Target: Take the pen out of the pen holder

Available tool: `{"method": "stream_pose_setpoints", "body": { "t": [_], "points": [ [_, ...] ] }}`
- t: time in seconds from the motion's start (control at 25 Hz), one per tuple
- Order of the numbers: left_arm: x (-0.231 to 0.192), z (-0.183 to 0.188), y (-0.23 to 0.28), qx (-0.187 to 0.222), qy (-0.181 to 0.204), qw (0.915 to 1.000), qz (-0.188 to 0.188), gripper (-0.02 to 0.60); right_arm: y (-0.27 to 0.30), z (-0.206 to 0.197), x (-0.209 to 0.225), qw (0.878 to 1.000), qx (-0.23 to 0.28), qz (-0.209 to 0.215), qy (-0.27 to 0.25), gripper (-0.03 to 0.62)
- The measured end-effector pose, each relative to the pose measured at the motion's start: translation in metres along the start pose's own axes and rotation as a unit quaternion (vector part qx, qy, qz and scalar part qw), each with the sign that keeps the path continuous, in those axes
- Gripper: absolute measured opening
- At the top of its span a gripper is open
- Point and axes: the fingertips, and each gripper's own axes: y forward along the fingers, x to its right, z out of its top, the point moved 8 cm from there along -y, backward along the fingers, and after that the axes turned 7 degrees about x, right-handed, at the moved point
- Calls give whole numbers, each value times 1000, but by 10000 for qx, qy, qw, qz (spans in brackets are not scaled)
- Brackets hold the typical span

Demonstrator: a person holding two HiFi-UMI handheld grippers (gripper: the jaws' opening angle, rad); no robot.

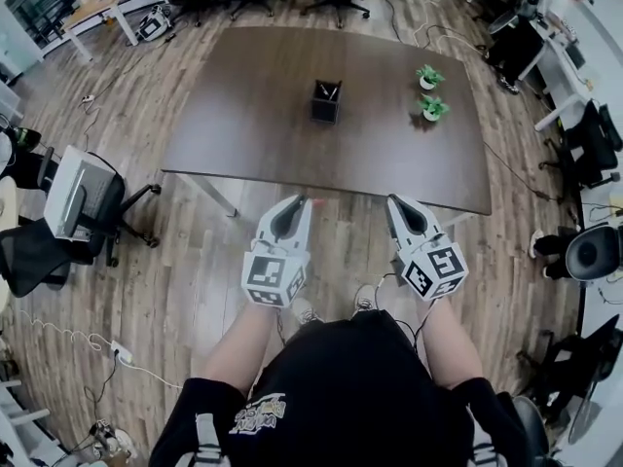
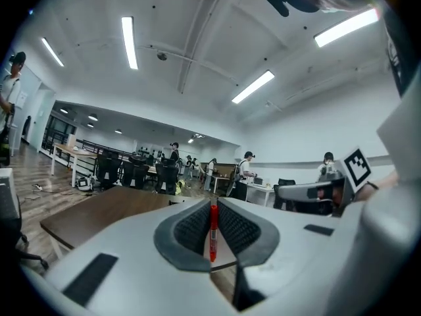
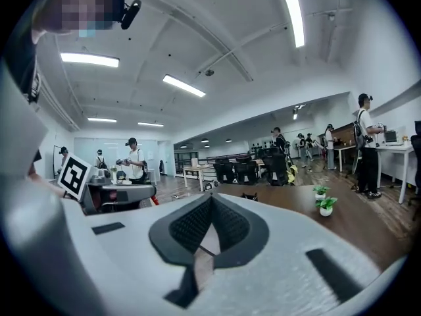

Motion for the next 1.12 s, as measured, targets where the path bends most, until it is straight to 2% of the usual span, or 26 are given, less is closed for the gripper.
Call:
{"method": "stream_pose_setpoints", "body": {
  "t": [0.24, 0.88, 1.12],
  "points": [
    [23, 0, -5, 50, -30, 9999, 97, 28, -21, 3, 6, 10000, 14, 91, -6, 5],
    [140, 4, -33, -30, 501, 9935, 1021, 28, -84, 1, 53, 9921, 308, 1159, 369, 5],
    [166, 0, -49, -41, 516, 9905, 1271, 28, -101, -1, 56, 9885, 321, 1424, 404, 5]
  ]
}}
